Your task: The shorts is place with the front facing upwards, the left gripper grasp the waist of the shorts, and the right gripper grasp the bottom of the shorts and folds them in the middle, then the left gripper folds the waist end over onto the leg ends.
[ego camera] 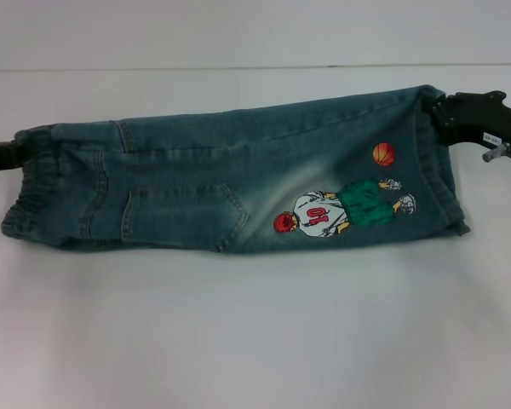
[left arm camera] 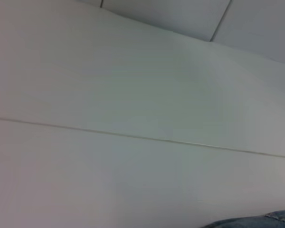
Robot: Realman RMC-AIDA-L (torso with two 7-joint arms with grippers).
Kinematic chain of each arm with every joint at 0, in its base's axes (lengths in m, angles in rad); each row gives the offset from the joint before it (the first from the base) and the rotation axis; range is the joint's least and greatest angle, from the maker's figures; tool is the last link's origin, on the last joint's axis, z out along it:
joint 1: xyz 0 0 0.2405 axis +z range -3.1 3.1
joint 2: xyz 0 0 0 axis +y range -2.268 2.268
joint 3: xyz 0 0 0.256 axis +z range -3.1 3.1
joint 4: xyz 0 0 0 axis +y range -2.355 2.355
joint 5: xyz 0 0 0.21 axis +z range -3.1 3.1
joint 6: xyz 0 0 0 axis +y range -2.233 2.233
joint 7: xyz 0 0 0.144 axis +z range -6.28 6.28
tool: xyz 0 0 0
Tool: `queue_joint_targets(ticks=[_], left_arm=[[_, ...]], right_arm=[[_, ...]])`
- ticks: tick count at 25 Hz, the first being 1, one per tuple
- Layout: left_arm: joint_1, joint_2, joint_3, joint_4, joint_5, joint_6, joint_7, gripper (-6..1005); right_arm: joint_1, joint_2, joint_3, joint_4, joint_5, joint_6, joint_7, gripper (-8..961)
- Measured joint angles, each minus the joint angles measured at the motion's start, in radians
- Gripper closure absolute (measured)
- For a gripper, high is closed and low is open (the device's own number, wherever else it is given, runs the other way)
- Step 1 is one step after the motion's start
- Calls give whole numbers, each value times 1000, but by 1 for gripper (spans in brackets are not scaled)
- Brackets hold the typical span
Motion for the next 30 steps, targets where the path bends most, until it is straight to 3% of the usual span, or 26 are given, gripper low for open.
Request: queue_joint_targets(ticks=[8,16,20,26,30], left_arm=[[-2,-14,109,-6,0,-133,-4,944],[-6,-13,166,-14,11,-158,-28,943],[-5,-9,179,-21,11,-158,-29,942],[3,-6,179,-18,11,-149,-29,707],[6,16,177,-22,11,-142,-39,553]], right_arm=[[28,17,-44,9,3,110,-5,870],[60,20,-46,29,5,171,-1,863],[64,20,-47,33,4,174,-4,689],[61,20,-54,34,5,174,-6,473],[56,20,-55,35,5,164,-5,345]])
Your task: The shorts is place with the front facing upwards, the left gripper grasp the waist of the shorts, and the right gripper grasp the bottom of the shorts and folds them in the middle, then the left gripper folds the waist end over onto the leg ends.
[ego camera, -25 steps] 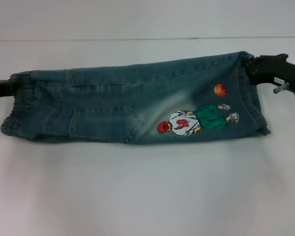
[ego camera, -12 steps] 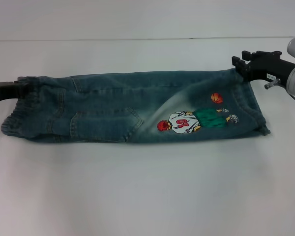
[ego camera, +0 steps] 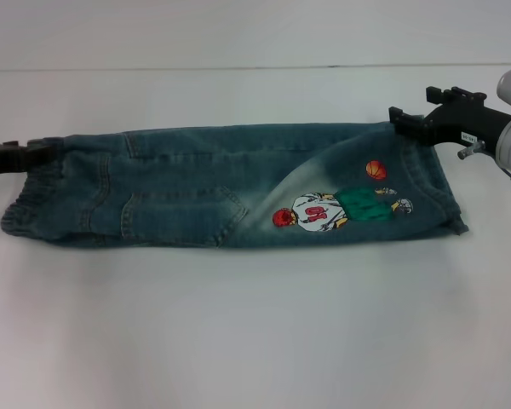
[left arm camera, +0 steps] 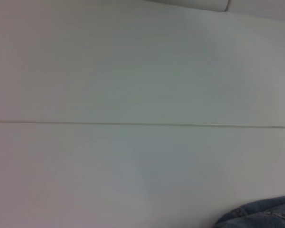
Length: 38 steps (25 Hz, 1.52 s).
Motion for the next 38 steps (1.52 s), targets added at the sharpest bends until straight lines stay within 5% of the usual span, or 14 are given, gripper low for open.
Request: queue_joint_targets(ticks=[4,9,14,17,24,38], left_arm=[[7,30,4,-2,0,42,-30,279],[28,78,-3,2,1,139,-116,96],[59,161,-1,-37,3,278,-312,81],[75,193,-5,-74,4,351,-368,72],[81,195,0,-85,50,375,-405,66],[43,162,-1,-108,65,341,-406,80]], right_arm=[[-6,0,-1,1,0,-17,4,220],[-31,-4,9,-6,0,-123,19,43],[-89,-22,11,-44,5,-356,65,6],[-129,-26,11,-70,30,-458,70,6],[-143,-21,-3,-74,32,-473,49,7],[-142,-18,-8,-76,32,-468,24,7]])
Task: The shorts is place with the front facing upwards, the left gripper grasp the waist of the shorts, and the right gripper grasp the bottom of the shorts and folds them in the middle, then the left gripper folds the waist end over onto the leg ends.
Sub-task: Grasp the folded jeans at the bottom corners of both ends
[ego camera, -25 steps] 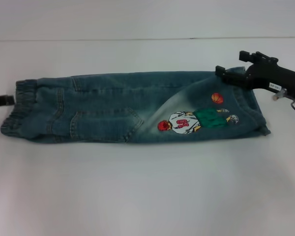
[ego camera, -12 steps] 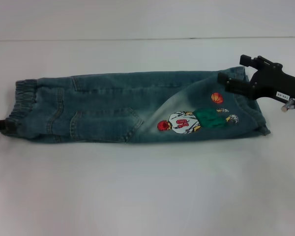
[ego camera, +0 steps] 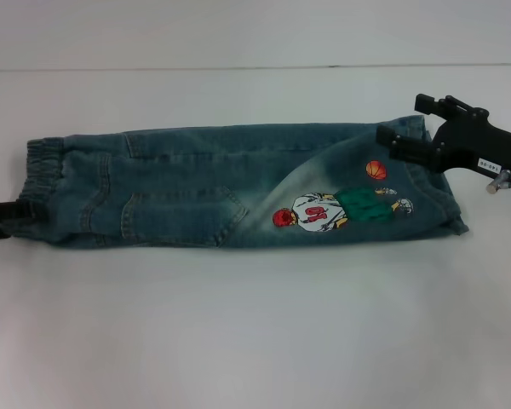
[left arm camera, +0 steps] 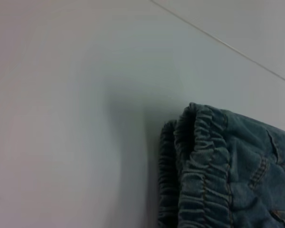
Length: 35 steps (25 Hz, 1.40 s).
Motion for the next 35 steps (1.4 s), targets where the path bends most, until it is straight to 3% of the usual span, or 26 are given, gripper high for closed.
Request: queue_joint_targets(ticks=[12,17,28,31,35], left_arm=[[-9,-5,13,-8,4,-41,31,273],[-12,-4,14,-9,4,-41,36,470],[-12,-4,9,-3,-19,-14,65,714],[-13,-4,11,-3,-20,-14,69,905],[-16,-8,11,-3,-21,-8,75,910]], right_arm=[[-1,2,1,0,4,1,-1,6],[1,4,1,0,4,5,-1,6],[-3,9,11,6,6,5,-13,7],[-7,10,16,7,6,5,-19,7],[-10,14,17,5,6,5,-25,6]])
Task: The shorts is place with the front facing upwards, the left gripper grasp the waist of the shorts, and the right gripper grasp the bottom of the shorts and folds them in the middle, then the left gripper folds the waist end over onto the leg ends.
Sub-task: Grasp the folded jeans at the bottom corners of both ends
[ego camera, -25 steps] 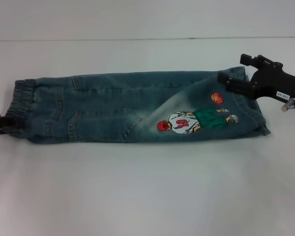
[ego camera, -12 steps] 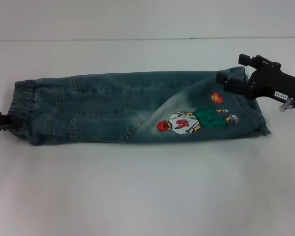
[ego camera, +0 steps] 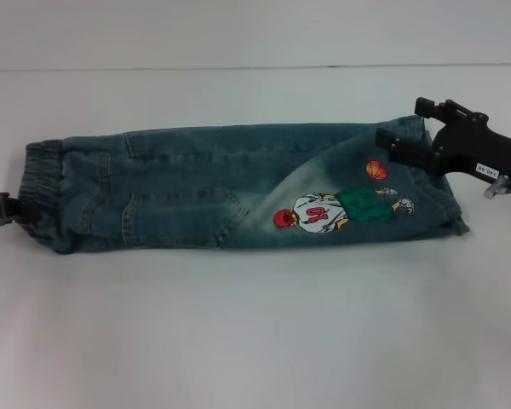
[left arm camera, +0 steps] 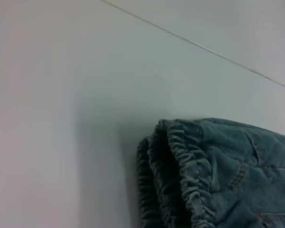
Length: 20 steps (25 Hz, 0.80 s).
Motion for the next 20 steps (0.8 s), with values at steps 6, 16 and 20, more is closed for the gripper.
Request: queue_joint_targets(ticks=[6,16,20], left_arm=[[3,3,-4,31,-59,69,34,917],[-27,16,-37,145,-252,309,80,917],[-77,18,-43,147,-278,339,76,917]], right_arm=[[-4,2,14,11,0,0,-28,84],[2,7,26,135,129,81,-179,260],[23,13,26,237,263,120,-301,378]])
